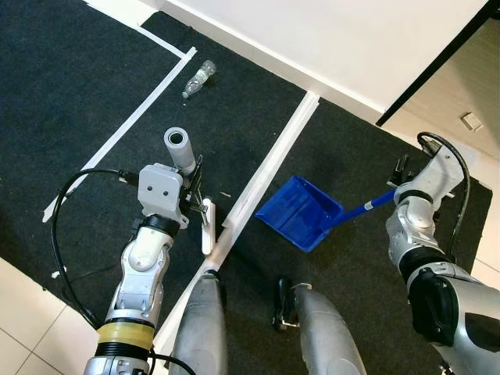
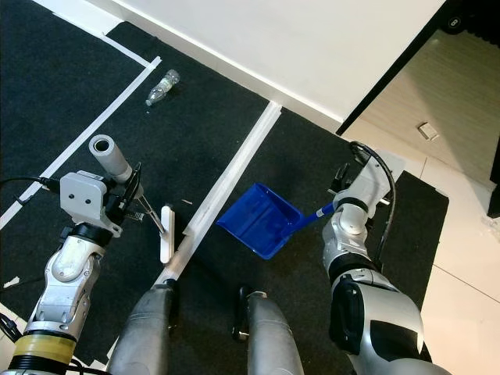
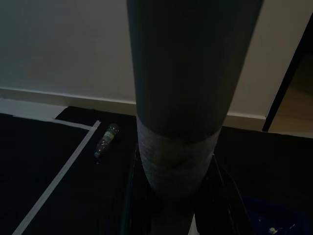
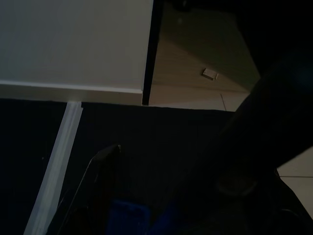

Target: Sweep floor

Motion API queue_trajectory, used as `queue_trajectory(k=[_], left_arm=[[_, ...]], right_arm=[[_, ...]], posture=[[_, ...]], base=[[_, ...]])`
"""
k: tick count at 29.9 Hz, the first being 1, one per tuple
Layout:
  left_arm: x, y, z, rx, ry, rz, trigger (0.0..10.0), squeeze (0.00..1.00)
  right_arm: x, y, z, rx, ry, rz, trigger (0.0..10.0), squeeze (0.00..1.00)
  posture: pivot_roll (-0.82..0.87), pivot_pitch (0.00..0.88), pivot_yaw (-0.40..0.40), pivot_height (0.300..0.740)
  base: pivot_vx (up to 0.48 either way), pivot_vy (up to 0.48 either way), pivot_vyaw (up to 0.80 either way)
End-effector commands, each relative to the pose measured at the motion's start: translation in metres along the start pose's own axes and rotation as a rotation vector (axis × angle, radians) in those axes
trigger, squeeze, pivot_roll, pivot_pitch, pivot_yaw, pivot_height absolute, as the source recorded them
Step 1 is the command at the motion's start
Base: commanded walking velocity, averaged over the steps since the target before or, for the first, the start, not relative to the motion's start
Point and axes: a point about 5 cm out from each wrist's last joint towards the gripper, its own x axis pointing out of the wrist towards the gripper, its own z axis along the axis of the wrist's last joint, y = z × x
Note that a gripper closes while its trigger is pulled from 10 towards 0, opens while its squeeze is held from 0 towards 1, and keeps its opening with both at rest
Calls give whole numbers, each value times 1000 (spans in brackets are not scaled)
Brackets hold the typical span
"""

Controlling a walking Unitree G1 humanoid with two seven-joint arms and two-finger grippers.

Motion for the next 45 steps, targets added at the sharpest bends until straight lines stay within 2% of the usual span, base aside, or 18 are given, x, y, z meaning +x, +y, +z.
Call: queue_trajectory(k=[1, 8, 16, 18, 19, 20, 21, 22, 23, 27, 28, 37, 45], left_arm=[[-2, -1, 3, 11, -10, -20, 10000, 0], [-4, -1, 4, 14, -7, -36, 10000, 0], [-5, 1, 6, 21, -5, -44, 10000, 0], [-6, 1, 6, 24, -4, -47, 10000, 0], [-6, 2, 6, 25, -4, -48, 10000, 0], [-7, 2, 7, 29, -2, -52, 10000, 0], [-7, 3, 7, 32, 0, -55, 10000, 0], [-8, 3, 8, 33, 1, -57, 10000, 0], [-8, 4, 8, 37, 2, -60, 10000, 0], [-9, 4, 9, 40, 3, -63, 10000, 0], [-9, 6, 10, 44, 3, -65, 10000, 0], [-9, 18, 14, 79, 10, -86, 10000, 0], [-5, 18, 14, 77, 11, -97, 10000, 0]], right_arm=[[0, -13, -4, 9, 13, -52, 10000, 0], [6, -20, 5, 31, -3, -95, 10000, 0], [6, -24, 1, 75, 27, -122, 10000, 0], [6, -27, 0, 99, 34, -140, 5373, 0], [6, -29, 0, 107, 36, -146, 5373, 0], [6, -30, 0, 110, 35, -150, 3529, 0], [6, -30, 0, 114, 35, -153, 2549, 0], [6, -31, 0, 117, 35, -155, 2549, 0], [6, -32, -1, 124, 37, -163, 1529, 0], [6, -33, -1, 129, 38, -168, 1529, 0], [6, -34, -2, 135, 40, -175, 157, 0], [4, -38, -6, 162, 50, -197, 0, 0], [4, -40, -5, 161, 41, -202, 0, 0]], posture=[[298, 310, -95, 740], [307, 309, -88, 740], [322, 314, -79, 740], [330, 317, -76, 740], [330, 317, -76, 740], [341, 318, -71, 740], [348, 318, -67, 740], [348, 318, -67, 740], [362, 319, -60, 740], [362, 319, -60, 740], [373, 319, -51, 740], [419, 309, -8, 740], [398, 284, -7, 740]], base=[[0, 0, 0], [0, 0, 0], [0, 0, 0], [0, 0, 0], [0, 0, 0], [0, 0, 0], [0, 0, 0], [0, 0, 0], [0, 0, 0], [0, 0, 0], [0, 0, 0], [0, 0, 0], [0, 0, 0]])
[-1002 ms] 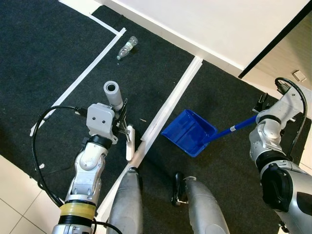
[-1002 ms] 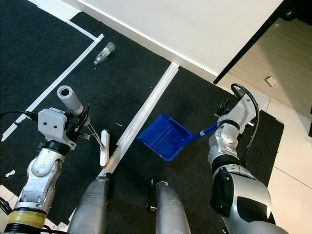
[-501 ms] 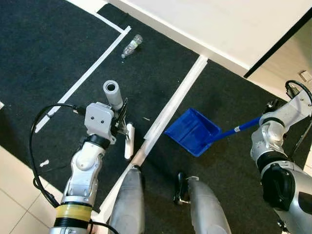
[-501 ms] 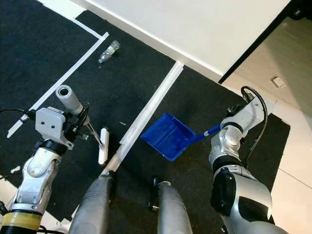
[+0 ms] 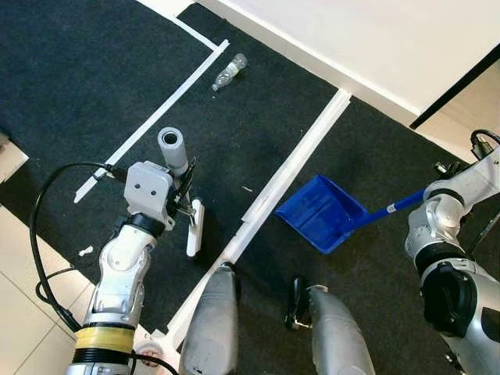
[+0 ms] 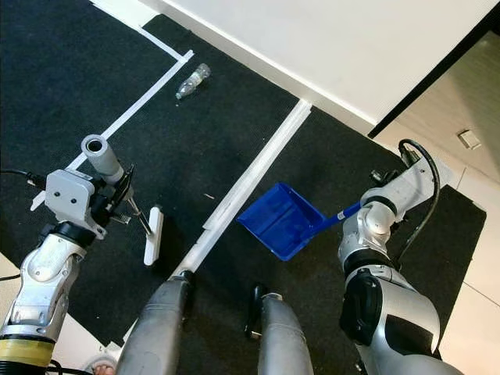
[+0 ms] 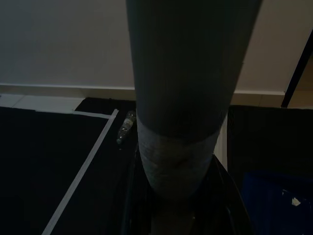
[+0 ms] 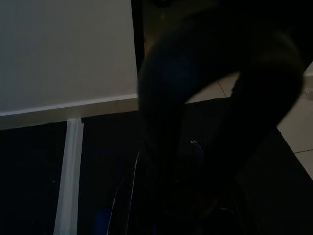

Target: Sweep floor

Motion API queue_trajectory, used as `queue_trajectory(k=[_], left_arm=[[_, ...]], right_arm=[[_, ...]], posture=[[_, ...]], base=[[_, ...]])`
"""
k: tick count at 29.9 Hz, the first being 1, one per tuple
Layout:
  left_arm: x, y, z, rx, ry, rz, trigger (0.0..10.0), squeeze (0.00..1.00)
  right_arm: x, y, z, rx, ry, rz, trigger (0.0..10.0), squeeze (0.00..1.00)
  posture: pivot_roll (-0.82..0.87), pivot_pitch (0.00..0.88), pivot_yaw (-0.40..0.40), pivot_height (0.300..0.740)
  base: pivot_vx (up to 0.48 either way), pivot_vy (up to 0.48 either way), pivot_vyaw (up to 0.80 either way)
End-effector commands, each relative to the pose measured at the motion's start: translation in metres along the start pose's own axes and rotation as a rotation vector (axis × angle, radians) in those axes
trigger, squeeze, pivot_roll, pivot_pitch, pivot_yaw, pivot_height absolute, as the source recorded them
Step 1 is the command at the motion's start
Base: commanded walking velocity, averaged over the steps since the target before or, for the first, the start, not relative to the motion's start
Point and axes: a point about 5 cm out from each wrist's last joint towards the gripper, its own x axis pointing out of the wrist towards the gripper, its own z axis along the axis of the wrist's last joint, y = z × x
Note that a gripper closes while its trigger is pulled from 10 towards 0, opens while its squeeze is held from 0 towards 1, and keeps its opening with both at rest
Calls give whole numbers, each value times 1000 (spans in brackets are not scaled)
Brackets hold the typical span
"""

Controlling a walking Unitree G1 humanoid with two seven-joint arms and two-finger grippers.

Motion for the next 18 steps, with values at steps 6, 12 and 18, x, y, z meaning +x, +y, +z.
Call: queue_trajectory(k=[6, 12, 18], left_arm=[[3, -1, -5, -13, -4, 16, 10000, 0], [8, 0, -18, -66, 24, 113, 10000, 0], [8, 2, -32, -85, 53, 176, 10000, 0]], right_arm=[[-2, -7, -8, -19, 22, 13, 0, 0], [0, 11, 4, 32, -19, 200, 902, 0], [3, 30, 23, 109, -86, 331, 0, 0]], posture=[[310, 229, -36, 740], [210, 143, -71, 740], [121, 63, -72, 740]], base=[[0, 0, 0], [0, 0, 0], [0, 0, 0]])
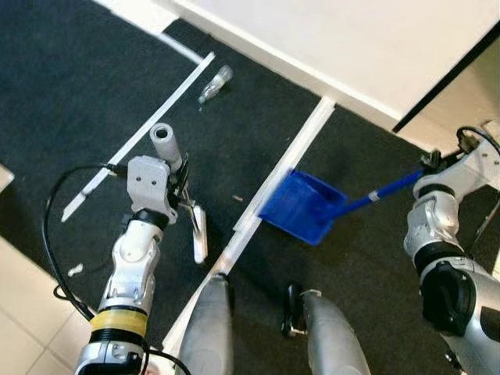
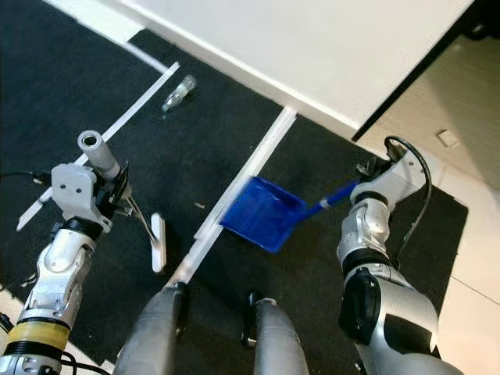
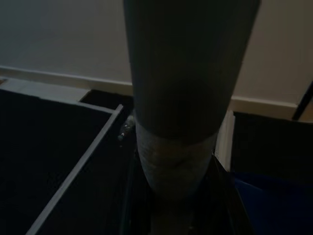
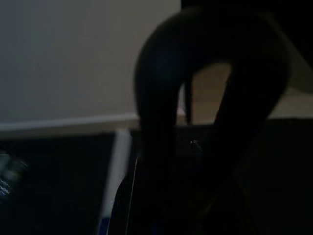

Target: Sweep floor

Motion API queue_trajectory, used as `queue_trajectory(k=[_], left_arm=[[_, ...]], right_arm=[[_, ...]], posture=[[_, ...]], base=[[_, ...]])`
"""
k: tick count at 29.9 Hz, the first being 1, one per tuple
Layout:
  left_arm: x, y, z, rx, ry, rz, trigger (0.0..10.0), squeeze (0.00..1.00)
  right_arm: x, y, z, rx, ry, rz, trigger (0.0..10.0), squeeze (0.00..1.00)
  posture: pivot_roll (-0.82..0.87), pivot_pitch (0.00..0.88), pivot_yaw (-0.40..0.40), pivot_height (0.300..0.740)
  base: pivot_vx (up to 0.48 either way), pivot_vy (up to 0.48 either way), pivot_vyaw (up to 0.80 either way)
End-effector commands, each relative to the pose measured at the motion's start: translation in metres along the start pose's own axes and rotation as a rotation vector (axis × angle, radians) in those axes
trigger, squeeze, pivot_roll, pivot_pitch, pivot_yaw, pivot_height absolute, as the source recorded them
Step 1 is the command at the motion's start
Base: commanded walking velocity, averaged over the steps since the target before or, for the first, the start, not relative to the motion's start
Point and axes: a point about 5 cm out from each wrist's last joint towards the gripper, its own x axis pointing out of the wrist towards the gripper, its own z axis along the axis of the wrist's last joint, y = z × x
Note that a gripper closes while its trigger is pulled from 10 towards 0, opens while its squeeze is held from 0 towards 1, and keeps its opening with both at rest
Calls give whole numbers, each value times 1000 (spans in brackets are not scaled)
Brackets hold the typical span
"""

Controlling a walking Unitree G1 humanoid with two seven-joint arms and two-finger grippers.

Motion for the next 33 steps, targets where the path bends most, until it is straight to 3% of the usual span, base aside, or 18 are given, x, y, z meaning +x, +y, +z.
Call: queue_trajectory(k=[1, 2, 3, 4, 6, 8, 11, 12, 17, 20, 21, 25, 28, 29, 33], left_arm=[[0, 0, 1, 2, -31, 25, 10000, 0], [0, 2, -1, 4, -29, 38, 10000, 0], [0, 4, -2, 5, -25, 52, 10000, 0], [1, 6, -5, 5, -9, 68, 10000, 0], [4, 9, -10, 0, 24, 92, 10000, 0], [6, 11, -12, -3, 37, 101, 10000, 0], [10, 12, -13, 11, 50, 103, 10000, 0], [11, 12, -13, 33, 49, 91, 10000, 0], [13, 18, -12, 55, 42, 99, 10000, 0], [14, 19, -10, 31, 27, 82, 10000, 0], [13, 14, -11, 25, 23, 30, 10000, 0], [11, 5, -13, 43, 28, -44, 10000, 0], [10, 4, -15, 73, 44, -60, 10000, 0], [10, 4, -16, 128, 51, -52, 10000, 0], [13, 6, -15, 108, 59, -17, 10000, 0]], right_arm=[[5, 2, 13, 25, -66, 15, 0, 0], [6, 5, 13, 19, -51, 22, 1765, 0], [8, 8, 13, 5, -24, 23, 7176, 0], [9, 9, 13, -28, -4, 2, 10000, 0], [11, 10, 15, -131, 5, -39, 10000, 0], [12, 10, 17, -166, -13, -58, 10000, 0], [14, 15, 23, -162, -46, 17, 10000, 0], [14, 18, 28, -177, -86, 104, 10000, 0], [14, 13, 32, -188, -117, 124, 10000, 0], [10, 12, 22, -172, -62, 190, 10000, 0], [5, 16, 10, -167, 3, 274, 10000, 0], [-5, 22, -11, -188, 108, 383, 10000, 0], [-10, 22, -19, -184, 142, 405, 10000, 0], [-16, 16, -28, -185, 171, 401, 10000, 0], [-20, 10, -34, -183, 184, 376, 10000, 0]], posture=[[121, 63, -72, 740], [113, 45, -70, 740], [110, 36, -68, 740], [104, 16, -66, 740], [96, 0, -65, 740], [91, 0, -67, 740], [89, 0, -67, 740], [86, 0, -71, 740], [86, 0, -76, 740], [97, 0, -86, 740], [105, 0, -90, 740], [109, 0, -92, 740], [115, 0, -94, 740], [122, 0, -97, 740], [124, 0, -96, 740]], base=[[0, 0, 0], [0, 0, 0], [0, 0, 0], [0, 0, 0], [0, 0, 0], [0, 0, 0], [0, 0, 0], [0, 0, 0], [0, 0, 0], [0, 0, 0], [0, 0, 0], [0, 0, 0], [0, 0, 0], [0, 0, 0], [0, 0, 0]])
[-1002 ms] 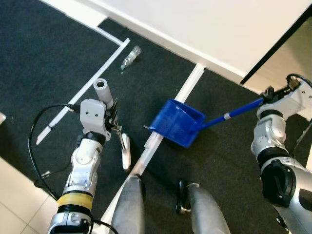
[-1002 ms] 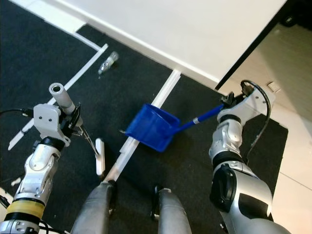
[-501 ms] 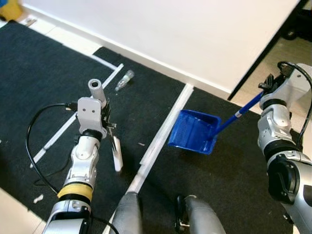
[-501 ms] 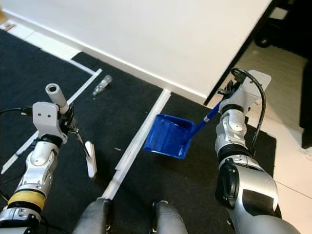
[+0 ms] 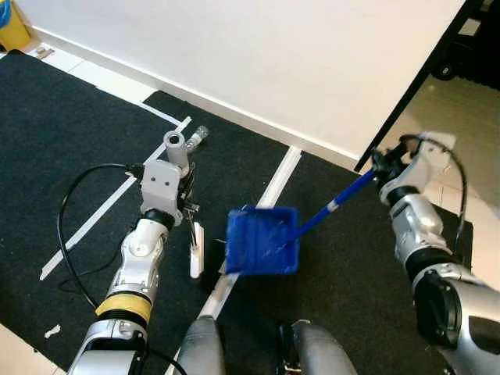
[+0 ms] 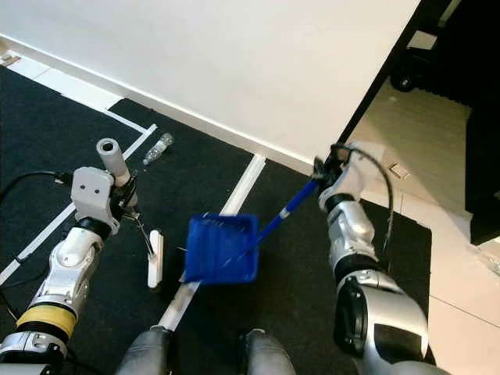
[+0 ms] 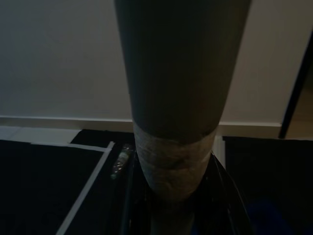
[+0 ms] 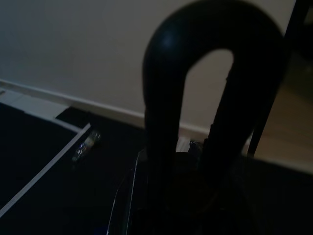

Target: Sweep floor

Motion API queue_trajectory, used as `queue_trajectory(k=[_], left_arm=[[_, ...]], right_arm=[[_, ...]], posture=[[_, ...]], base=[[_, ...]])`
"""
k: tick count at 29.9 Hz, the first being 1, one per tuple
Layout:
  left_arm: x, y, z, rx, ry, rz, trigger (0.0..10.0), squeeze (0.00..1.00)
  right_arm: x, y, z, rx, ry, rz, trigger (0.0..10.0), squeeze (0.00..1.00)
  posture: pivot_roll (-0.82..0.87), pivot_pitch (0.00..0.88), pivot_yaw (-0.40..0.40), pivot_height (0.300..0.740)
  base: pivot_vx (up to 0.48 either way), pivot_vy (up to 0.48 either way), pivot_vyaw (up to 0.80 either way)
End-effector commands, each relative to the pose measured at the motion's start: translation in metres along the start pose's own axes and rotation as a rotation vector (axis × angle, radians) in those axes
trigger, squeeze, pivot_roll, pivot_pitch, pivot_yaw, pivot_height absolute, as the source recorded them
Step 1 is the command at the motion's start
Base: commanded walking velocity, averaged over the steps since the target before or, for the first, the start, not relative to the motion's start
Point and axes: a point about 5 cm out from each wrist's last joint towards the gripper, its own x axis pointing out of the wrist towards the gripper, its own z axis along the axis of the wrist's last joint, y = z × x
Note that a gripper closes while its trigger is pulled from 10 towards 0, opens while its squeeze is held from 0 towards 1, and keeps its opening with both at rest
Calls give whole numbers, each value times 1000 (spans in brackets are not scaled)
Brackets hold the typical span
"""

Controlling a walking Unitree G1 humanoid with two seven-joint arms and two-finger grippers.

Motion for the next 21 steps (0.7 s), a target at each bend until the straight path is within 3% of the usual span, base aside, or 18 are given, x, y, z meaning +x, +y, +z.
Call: queue_trajectory(k=[1, 6, 13, 21], left_arm=[[2, 7, 3, 0, -7, 23, 10000, 0], [4, 4, 2, -29, -1, 26, 10000, 0], [8, -6, 5, 44, -15, -46, 10000, 0], [13, -10, 12, 61, -28, -87, 10000, 0]], right_arm=[[-4, -10, 3, -12, -27, -40, 10000, 0], [-8, -10, -4, -28, -21, -41, 10000, 0], [-14, -15, -6, -34, -49, -61, 10000, 0], [-16, -22, -7, -25, -39, -104, 10000, 0]], posture=[[122, 0, -93, 740], [120, 0, -81, 740], [115, 0, -71, 740], [120, 0, -72, 740]], base=[[0, 0, 0], [0, 0, 0], [0, 0, 0], [0, 0, 0]])
